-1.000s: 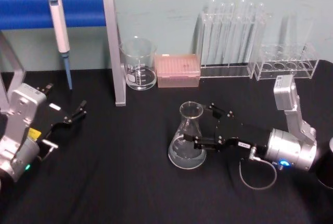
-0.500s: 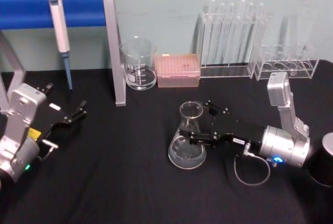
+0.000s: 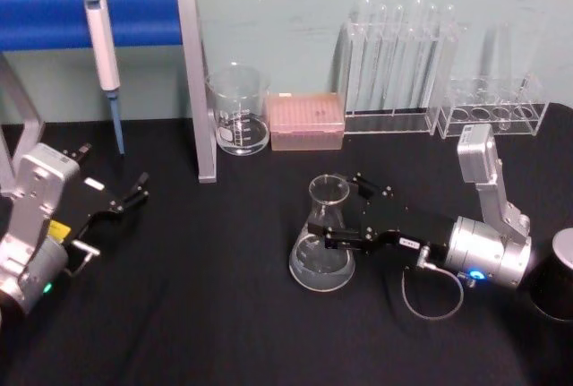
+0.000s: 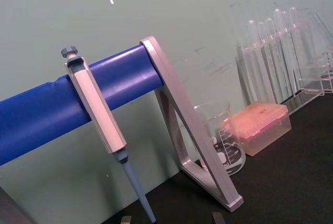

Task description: Grasp the erlenmeyer flask with one hand, shake it three times, then place it back.

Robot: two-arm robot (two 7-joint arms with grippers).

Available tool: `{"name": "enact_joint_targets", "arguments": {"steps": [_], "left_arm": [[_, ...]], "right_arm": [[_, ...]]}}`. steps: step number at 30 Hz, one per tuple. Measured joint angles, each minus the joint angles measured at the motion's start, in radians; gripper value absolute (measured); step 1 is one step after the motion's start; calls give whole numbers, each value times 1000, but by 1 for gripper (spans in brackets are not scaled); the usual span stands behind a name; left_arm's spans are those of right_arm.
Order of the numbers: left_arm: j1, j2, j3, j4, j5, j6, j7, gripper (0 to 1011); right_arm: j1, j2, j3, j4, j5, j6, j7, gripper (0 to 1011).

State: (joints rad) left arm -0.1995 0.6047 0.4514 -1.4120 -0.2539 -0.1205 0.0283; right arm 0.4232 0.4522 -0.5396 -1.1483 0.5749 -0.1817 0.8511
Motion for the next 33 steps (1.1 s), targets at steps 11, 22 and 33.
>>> {"name": "enact_joint_targets", "arguments": {"steps": [11, 22, 33], "left_arm": [[0, 0, 0, 0, 0, 0, 0, 1001], [0, 0, 0, 0, 0, 0, 0, 1001], [0, 0, 0, 0, 0, 0, 0, 1001]], "right_arm": [[-1, -1, 1, -3, -7, 0, -15, 1000], [-1, 0, 1, -3, -6, 1, -12, 1000], [-1, 0, 1, -3, -5, 1, -10, 977]]}}
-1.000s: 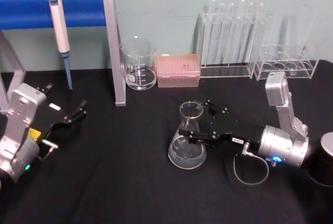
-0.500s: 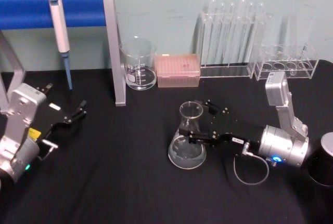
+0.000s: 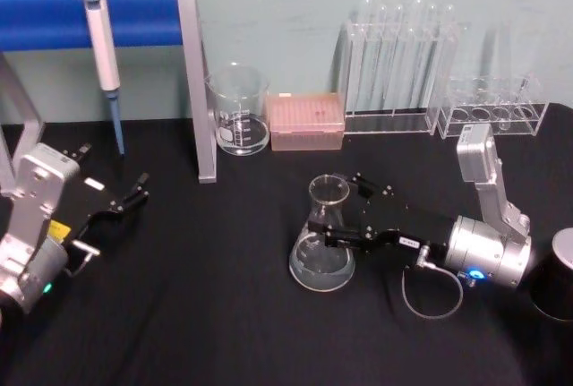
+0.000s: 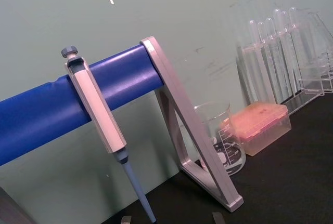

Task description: Grasp the erlenmeyer flask with one hand, shake it three times, then place it back.

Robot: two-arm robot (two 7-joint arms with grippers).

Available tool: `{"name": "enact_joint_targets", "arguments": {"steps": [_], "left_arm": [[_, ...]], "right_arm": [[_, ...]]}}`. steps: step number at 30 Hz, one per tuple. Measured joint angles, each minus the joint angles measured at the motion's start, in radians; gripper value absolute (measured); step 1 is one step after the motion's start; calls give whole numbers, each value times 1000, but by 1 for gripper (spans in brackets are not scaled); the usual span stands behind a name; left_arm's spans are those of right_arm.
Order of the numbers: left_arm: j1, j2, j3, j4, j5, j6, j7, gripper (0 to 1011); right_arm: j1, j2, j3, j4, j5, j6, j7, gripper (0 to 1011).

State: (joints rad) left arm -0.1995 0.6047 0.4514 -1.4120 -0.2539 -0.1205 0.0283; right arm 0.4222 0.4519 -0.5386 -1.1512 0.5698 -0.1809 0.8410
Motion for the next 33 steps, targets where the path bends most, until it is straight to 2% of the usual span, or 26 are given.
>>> {"name": "enact_joint_targets", "arguments": {"steps": [7, 8, 9, 13, 14, 19, 33], "left_arm": [[0, 0, 0, 0, 0, 0, 0, 1001], [0, 0, 0, 0, 0, 0, 0, 1001], [0, 0, 0, 0, 0, 0, 0, 1001], [0, 0, 0, 0, 0, 0, 0, 1001], [0, 0, 0, 0, 0, 0, 0, 1001], [0, 0, 0, 0, 0, 0, 0, 1001], [0, 0, 0, 0, 0, 0, 0, 1001]], "right_arm": [[0, 0, 0, 0, 0, 0, 1, 795], [0, 0, 0, 0, 0, 0, 1, 795], [0, 0, 0, 0, 0, 0, 1, 739], [0, 0, 0, 0, 0, 0, 1, 651], [0, 0, 0, 0, 0, 0, 1, 580], [0, 0, 0, 0, 0, 0, 1, 458], [0, 0, 0, 0, 0, 0, 1, 449]]}}
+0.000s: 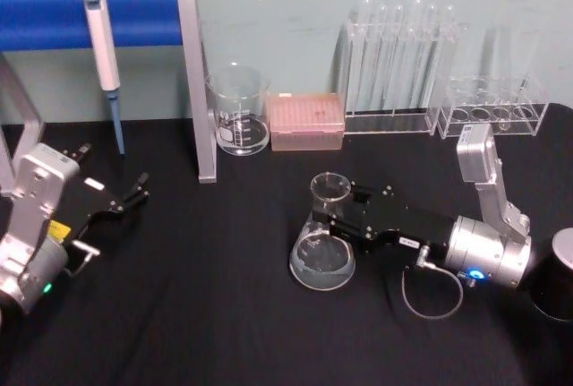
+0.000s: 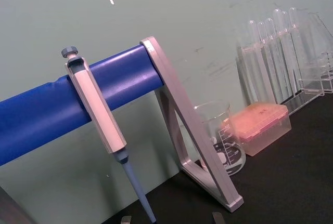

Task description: Grasp the erlenmeyer flask with one hand, shake it three times, then place it back.

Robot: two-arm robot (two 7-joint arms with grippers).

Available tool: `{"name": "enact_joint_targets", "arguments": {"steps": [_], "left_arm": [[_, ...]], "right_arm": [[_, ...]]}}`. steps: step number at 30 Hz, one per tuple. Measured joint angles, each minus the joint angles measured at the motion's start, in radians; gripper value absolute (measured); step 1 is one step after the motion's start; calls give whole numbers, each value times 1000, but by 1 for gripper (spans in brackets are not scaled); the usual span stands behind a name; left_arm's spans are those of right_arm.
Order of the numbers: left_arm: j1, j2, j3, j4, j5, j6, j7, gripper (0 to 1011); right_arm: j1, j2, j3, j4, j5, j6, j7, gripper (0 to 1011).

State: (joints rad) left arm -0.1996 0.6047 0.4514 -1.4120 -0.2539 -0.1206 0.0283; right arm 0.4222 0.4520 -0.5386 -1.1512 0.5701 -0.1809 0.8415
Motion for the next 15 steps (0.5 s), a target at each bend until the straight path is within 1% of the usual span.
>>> {"name": "enact_joint_targets", "arguments": {"steps": [3, 7, 12, 13, 14, 15], "left_arm": [[0, 0, 0, 0, 0, 0, 0, 1001], [0, 0, 0, 0, 0, 0, 0, 1001], [0, 0, 0, 0, 0, 0, 0, 1001], [0, 0, 0, 0, 0, 0, 0, 1001], [0, 0, 0, 0, 0, 0, 0, 1001], [0, 0, 0, 0, 0, 0, 0, 1001]], "right_arm": [[0, 0, 2, 0, 1, 2, -4, 449], [-8, 0, 14, -6, 8, 8, -22, 449], [-26, 1, 42, -40, 24, 7, -54, 449], [-33, 4, 52, -56, 29, 7, -66, 449], [-33, 4, 52, -56, 29, 7, -66, 449], [-40, 6, 62, -76, 35, 11, -82, 449]]}}
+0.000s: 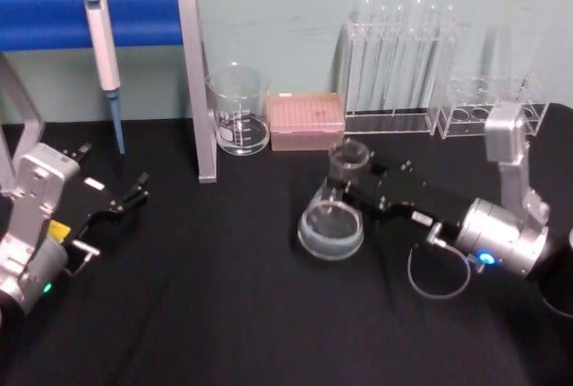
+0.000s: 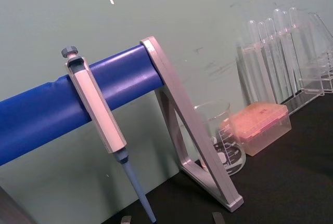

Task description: Grasp the erlenmeyer flask with one hand, shake it three times, then place it back.

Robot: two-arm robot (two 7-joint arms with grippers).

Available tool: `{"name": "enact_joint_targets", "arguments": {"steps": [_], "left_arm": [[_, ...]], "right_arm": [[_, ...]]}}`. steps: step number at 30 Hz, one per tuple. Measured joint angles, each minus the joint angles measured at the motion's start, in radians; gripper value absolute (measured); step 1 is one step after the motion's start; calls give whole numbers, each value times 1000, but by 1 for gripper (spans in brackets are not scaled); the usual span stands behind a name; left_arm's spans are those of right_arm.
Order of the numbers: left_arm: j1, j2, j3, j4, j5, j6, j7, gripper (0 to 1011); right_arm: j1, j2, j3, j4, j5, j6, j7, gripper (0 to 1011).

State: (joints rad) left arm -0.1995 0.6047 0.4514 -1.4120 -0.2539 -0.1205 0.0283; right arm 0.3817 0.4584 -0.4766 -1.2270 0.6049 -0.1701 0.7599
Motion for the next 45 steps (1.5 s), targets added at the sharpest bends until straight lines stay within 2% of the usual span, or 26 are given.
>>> {"name": "enact_joint_targets", "arguments": {"steps": [5, 6, 9, 11, 19, 26, 36, 45], "left_arm": [[0, 0, 0, 0, 0, 0, 0, 1001], [0, 0, 0, 0, 0, 0, 0, 1001], [0, 0, 0, 0, 0, 0, 0, 1001], [0, 0, 0, 0, 0, 0, 0, 1001], [0, 0, 0, 0, 0, 0, 0, 1001], [0, 0, 0, 0, 0, 0, 0, 1001], [0, 0, 0, 0, 0, 0, 0, 1001], [0, 0, 0, 0, 0, 0, 0, 1001]], "right_arm": [[-39, 17, 49, -108, 9, 24, -90, 449], [-39, 17, 49, -108, 9, 24, -90, 449], [-71, 24, 86, -186, 8, 42, -171, 449], [-83, 26, 99, -212, 5, 49, -199, 449], [-160, 30, 172, -340, -32, 85, -344, 449], [-211, 28, 208, -396, -79, 104, -427, 449], [-225, 8, 231, -403, -117, 110, -441, 449], [-211, -9, 226, -385, -129, 105, -379, 449]]}}
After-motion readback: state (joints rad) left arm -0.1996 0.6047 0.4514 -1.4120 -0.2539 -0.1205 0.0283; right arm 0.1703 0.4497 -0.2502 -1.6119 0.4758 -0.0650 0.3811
